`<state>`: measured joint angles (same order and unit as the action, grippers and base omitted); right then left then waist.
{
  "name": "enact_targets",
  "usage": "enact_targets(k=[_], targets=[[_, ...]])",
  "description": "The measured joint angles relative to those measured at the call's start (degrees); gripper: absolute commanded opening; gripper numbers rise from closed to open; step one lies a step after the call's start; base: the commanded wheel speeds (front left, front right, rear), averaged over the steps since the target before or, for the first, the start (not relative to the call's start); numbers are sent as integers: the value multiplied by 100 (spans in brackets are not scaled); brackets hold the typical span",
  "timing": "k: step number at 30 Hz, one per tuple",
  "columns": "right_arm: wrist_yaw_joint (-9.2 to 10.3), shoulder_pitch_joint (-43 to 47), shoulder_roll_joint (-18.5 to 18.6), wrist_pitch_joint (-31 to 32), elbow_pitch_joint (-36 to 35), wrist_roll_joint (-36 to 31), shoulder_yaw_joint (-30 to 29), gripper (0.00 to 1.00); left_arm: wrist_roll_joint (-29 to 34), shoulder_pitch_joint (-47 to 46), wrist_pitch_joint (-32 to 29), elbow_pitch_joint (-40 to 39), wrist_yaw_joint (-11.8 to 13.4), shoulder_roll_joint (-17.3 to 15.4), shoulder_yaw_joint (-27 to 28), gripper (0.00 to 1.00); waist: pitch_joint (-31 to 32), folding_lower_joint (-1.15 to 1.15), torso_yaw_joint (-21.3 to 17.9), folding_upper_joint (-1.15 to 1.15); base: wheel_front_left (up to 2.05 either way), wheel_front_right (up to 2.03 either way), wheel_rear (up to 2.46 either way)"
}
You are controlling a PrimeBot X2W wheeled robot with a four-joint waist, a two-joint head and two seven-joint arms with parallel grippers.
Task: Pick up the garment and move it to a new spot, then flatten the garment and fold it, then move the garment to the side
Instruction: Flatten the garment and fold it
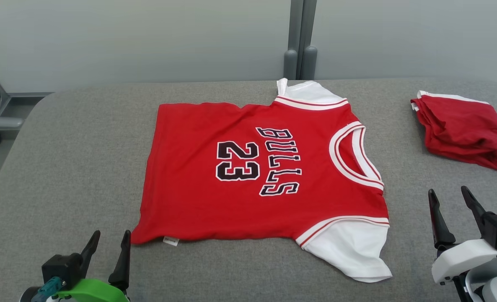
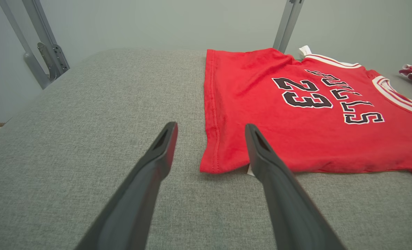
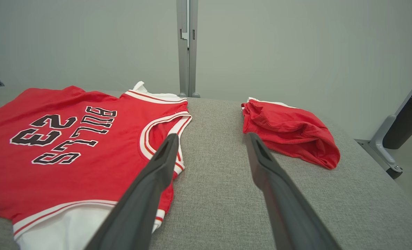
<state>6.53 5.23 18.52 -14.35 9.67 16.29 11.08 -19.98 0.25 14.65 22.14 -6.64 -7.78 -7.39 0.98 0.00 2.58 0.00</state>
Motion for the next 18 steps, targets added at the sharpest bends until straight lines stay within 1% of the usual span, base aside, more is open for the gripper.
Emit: enact_targets(k=[9, 12, 15, 18], targets=[[-48, 1, -35, 1, 1, -70, -67, 100, 0, -30, 0, -1, -37, 0, 2, 100, -10, 0, -14, 0, 0, 0, 0], [-104, 4, -64, 0, 13, -74, -36, 100, 0, -30, 0, 3, -37, 0, 0, 100, -19, 0, -24, 0, 0, 0, 0], [-238, 53, -107, -7, 134, -76, 142, 100, 0, -30, 0, 35, -38, 2, -20, 100, -51, 0, -29, 0, 0, 0, 0], [-399, 256, -200, -7, 465, -75, 423, 100, 0, -38, 0, 60, -38, 16, -66, 100, -113, 0, -27, 0, 0, 0, 0]])
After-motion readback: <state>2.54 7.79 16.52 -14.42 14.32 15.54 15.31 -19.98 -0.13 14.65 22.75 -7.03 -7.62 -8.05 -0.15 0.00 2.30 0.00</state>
